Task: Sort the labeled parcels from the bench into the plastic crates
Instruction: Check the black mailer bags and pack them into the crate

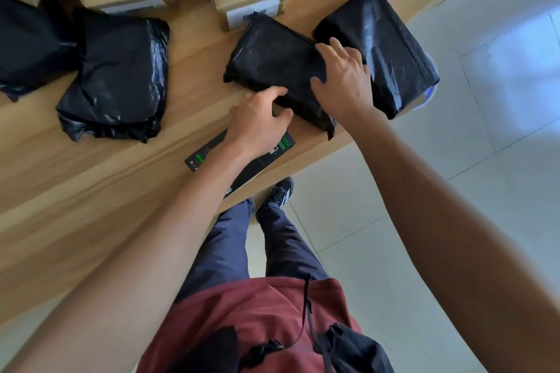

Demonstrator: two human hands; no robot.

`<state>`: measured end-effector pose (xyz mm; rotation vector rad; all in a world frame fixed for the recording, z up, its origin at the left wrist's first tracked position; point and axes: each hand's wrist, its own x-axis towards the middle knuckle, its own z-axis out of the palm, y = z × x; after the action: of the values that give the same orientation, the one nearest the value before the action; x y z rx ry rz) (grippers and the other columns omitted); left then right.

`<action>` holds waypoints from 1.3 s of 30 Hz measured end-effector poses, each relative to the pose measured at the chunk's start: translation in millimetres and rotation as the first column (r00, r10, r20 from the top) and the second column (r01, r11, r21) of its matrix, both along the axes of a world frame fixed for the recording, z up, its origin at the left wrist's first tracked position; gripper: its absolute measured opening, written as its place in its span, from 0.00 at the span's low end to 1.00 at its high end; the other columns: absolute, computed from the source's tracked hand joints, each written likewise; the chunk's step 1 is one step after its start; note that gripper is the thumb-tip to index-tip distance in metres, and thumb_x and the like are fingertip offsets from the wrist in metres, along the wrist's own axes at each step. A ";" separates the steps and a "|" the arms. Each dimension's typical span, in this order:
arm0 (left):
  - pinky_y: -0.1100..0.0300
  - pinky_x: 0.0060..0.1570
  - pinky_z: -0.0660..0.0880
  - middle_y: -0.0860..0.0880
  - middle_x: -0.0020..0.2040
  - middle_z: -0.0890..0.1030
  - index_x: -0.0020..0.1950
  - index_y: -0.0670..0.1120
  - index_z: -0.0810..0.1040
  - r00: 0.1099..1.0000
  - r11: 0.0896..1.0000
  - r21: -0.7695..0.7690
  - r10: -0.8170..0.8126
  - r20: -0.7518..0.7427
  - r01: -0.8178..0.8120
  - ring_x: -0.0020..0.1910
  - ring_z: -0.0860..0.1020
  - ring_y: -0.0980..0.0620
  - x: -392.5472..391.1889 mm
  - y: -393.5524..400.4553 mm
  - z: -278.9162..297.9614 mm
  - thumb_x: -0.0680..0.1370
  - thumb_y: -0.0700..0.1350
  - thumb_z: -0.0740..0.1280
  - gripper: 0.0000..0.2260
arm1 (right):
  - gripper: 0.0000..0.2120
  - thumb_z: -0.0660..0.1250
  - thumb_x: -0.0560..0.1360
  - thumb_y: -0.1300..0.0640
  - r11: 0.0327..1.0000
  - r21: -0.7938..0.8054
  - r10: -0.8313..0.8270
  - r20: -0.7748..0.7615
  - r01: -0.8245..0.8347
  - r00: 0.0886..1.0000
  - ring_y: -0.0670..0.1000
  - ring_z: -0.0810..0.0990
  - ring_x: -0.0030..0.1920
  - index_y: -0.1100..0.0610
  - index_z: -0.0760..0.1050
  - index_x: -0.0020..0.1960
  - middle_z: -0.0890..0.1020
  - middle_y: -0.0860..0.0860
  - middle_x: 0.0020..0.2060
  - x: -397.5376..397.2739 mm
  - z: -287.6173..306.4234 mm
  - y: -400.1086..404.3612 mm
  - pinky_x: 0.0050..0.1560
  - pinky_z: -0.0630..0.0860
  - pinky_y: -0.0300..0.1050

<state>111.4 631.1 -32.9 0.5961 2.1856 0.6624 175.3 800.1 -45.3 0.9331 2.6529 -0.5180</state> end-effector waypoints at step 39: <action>0.65 0.77 0.61 0.48 0.82 0.64 0.74 0.52 0.76 0.964 0.897 0.356 0.260 0.051 -0.260 0.78 0.56 0.66 30.1 -23.4 57.9 0.76 0.37 0.73 0.27 | 0.16 0.69 0.74 0.54 0.607 -0.684 -0.760 -0.351 0.404 0.547 0.44 0.83 0.57 0.40 0.80 0.59 0.82 0.48 0.62 51.8 73.4 -74.5 0.61 0.82 0.53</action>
<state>141.6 607.7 24.9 0.4859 2.1753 1.2259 227.1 725.6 28.2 1.7227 2.2757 -1.9401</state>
